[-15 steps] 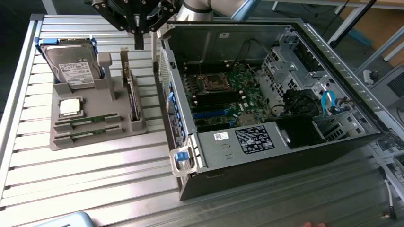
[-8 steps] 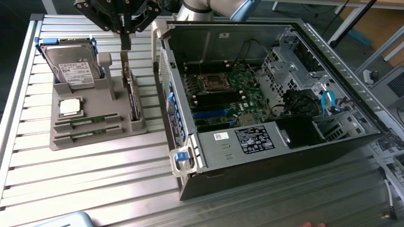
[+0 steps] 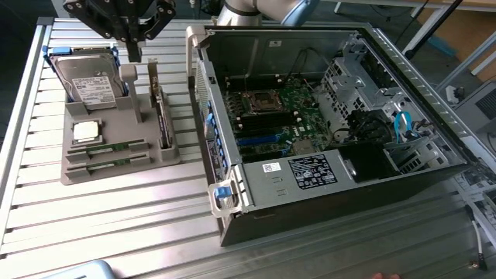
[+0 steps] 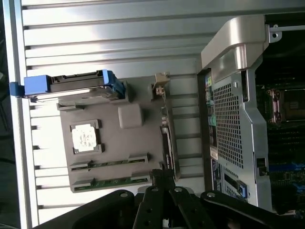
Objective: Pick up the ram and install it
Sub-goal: 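Reach for the ram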
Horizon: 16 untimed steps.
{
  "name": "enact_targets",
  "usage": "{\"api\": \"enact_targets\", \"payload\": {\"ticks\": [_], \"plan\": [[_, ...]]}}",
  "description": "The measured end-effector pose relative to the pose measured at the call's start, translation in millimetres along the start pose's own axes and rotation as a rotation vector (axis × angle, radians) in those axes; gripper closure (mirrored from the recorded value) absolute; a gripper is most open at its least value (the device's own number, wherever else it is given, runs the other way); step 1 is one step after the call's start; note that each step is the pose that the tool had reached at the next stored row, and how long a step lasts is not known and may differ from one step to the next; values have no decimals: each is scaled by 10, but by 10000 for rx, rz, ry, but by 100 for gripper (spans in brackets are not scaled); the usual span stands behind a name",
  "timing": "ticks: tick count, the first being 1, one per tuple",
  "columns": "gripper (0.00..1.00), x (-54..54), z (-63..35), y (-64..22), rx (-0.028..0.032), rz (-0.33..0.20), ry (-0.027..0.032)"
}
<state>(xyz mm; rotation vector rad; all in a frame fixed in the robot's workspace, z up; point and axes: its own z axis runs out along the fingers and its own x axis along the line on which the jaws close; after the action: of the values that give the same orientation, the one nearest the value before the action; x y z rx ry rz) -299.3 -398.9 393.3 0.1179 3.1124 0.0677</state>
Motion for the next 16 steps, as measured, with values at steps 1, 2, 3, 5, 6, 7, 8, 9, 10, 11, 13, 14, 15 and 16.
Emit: {"api": "enact_targets", "payload": {"ticks": [1, 2, 3, 5, 6, 7, 8, 9, 10, 11, 13, 14, 15, 16], "plan": [[89, 44, -2, -3, 1, 0, 1], [89, 75, -3, -6, 1, -1, 1], [89, 113, -4, -9, 1, 0, 1], [89, 187, -5, -14, 0, 1, 0], [89, 220, -7, -17, 1, 0, 2], [89, 256, -8, -19, 1, 1, 2], [89, 296, -9, -22, 0, 0, 1], [89, 329, -10, -25, 1, 0, 1], [89, 361, -10, -27, 0, 0, 0], [89, 398, -11, -30, 0, 1, 0], [89, 457, -13, -34, 1, 1, 1], [89, 485, -14, -37, 1, 1, 2], [89, 509, -15, -38, 1, 1, 1], [89, 533, -15, -40, 1, 0, 1]]}}
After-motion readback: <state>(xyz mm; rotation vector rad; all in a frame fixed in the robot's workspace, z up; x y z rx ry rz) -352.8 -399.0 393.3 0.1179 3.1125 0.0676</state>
